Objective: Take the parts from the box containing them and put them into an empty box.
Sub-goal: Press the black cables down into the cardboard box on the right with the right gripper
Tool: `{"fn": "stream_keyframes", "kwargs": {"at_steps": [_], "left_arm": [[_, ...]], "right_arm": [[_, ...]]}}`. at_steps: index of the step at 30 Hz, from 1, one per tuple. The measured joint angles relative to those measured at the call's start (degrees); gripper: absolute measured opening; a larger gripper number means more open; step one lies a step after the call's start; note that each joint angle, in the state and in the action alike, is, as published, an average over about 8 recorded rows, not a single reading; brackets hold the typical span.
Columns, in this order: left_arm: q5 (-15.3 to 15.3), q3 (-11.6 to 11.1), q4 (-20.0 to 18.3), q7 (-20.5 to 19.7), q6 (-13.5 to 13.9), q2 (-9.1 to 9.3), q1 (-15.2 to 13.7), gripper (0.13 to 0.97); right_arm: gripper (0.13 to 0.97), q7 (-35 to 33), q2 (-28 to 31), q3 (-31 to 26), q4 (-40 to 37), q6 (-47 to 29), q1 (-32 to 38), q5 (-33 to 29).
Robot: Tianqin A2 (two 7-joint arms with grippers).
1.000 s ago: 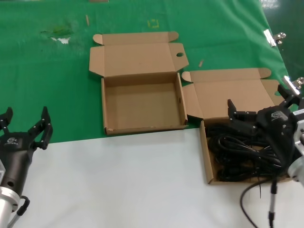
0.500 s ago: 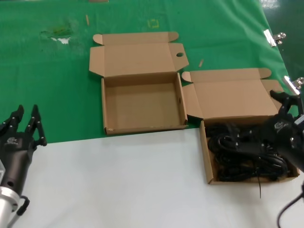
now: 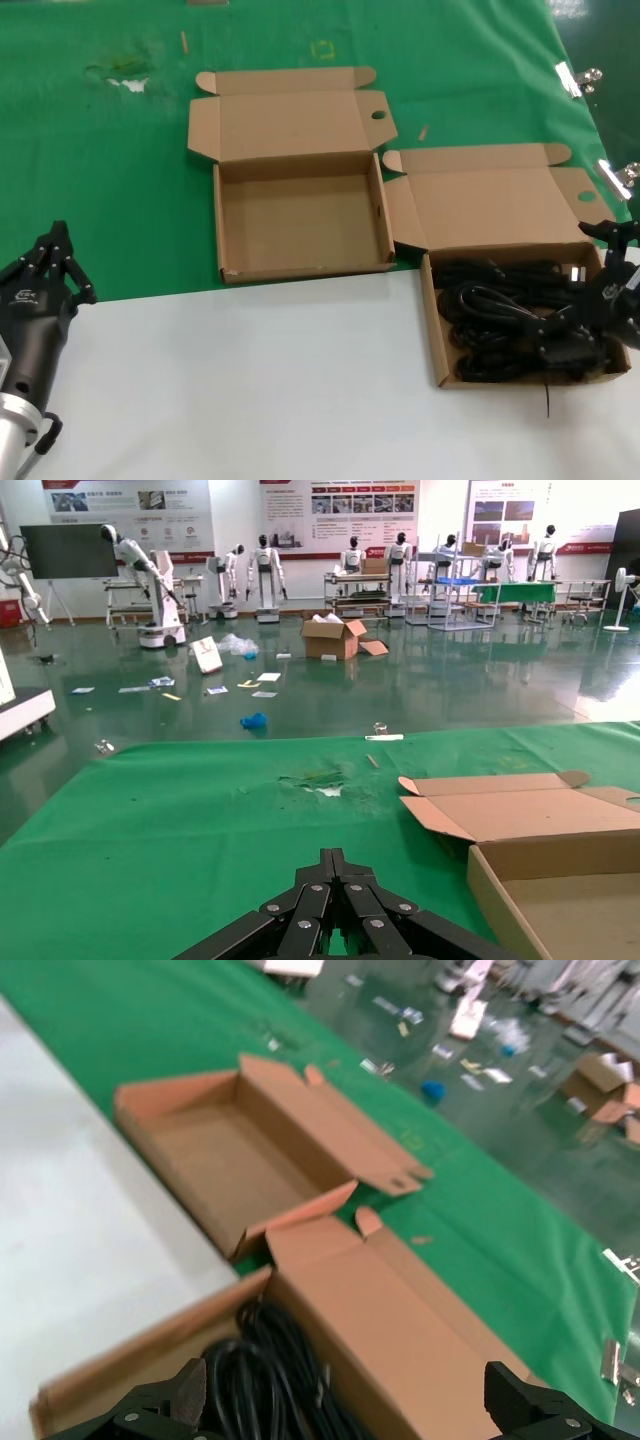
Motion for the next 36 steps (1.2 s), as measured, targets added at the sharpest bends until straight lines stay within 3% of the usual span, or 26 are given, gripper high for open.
{"fn": "stream_keyframes", "kwargs": {"at_steps": [7,13,23,36], "left_arm": [[0.00,0.00,0.00,0.00,0.00,0.00,0.00,0.143],[0.00,0.00,0.00,0.00,0.00,0.00,0.00,0.140],[0.02,0.00,0.00,-0.04,0.00,0.00,0.00,0.140],[0.02,0.00,0.00,-0.02,0.00,0.00,0.00,0.140]], "right_arm": [[0.966,5.85,1.84,-8.13,-3.01,-3.63,7.10,-7.55],[0.966,13.54,2.09,-9.06,-4.09,-6.69,7.33,-17.95],[0.966,22.42,0.75,-0.86,-4.98,-10.42,-0.16,-31.09],[0.923,24.40,-2.17,12.62,-5.74,-14.63,-10.26,-37.92]]}}
